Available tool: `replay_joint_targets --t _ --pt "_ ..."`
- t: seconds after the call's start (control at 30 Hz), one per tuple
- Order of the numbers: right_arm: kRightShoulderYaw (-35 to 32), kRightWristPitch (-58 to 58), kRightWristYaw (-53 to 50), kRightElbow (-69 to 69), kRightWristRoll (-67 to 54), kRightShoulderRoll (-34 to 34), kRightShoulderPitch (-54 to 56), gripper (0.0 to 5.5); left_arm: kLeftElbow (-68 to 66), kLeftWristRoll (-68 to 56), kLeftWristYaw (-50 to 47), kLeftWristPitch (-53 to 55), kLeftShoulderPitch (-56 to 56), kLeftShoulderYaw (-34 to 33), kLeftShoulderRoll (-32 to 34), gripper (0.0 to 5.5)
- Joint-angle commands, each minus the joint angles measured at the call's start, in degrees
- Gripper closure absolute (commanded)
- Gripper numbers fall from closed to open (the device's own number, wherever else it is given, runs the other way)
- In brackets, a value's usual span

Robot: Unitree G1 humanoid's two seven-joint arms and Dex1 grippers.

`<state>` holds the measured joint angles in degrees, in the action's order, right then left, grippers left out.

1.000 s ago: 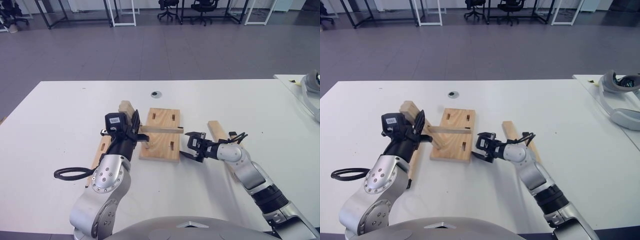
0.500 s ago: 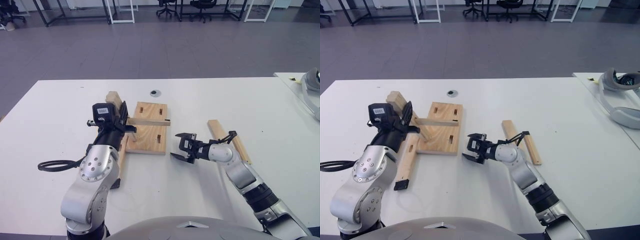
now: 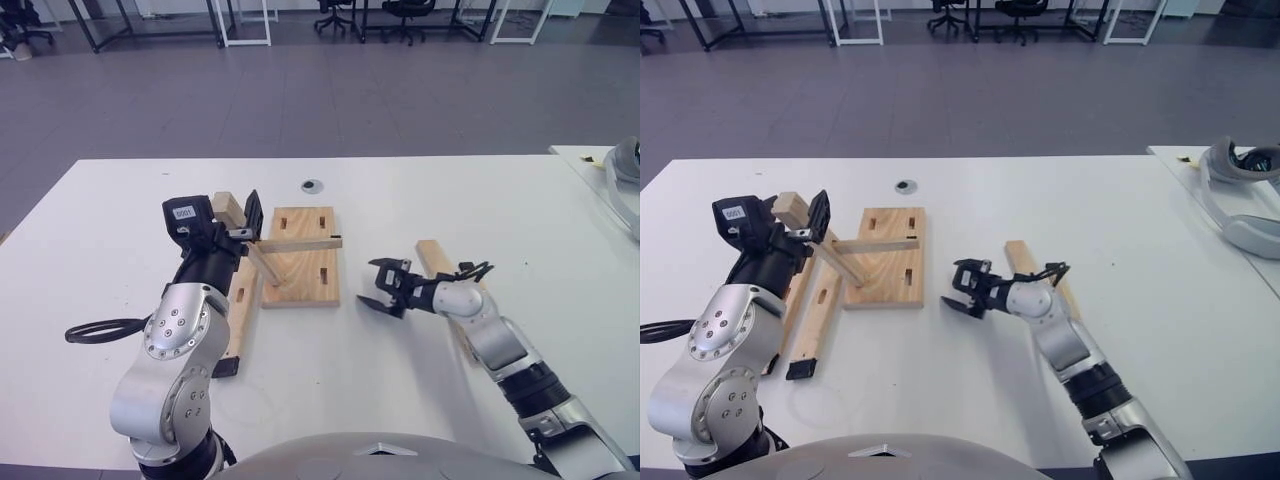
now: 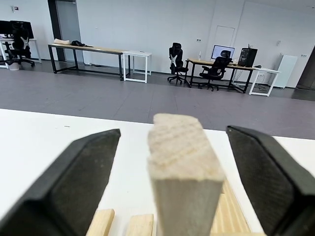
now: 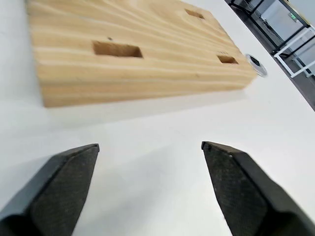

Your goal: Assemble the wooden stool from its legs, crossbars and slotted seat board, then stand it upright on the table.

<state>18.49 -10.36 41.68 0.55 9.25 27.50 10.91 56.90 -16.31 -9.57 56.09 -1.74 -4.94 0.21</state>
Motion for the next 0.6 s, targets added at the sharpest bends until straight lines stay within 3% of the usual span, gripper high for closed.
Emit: replay_joint_targets --t 0.03,0.23,0.37,0.6 --pt "-4.1 1.4 -0.9 5.9 0.2 3.2 6.2 1.61 0.6 -0.7 -0.4 2.3 -2.1 -0.1 -1.1 0.92" --pt "-3.3 3.4 -1.3 8.8 0.6 2.1 8.2 1.61 0.1 -1.0 -1.2 5.9 -6.9 -0.9 -3.3 0.81" --pt "-2.6 4.2 -1.6 9.8 1.1 1.3 8.9 1.61 -0.1 -3.3 -2.0 8.4 -8.7 -0.9 -8.3 0.81" --pt "-2.7 5.9 -2.5 12.6 2.2 0.7 10.8 1.61 -0.9 -6.7 -3.3 9.9 -9.1 3.3 -10.5 0.81"
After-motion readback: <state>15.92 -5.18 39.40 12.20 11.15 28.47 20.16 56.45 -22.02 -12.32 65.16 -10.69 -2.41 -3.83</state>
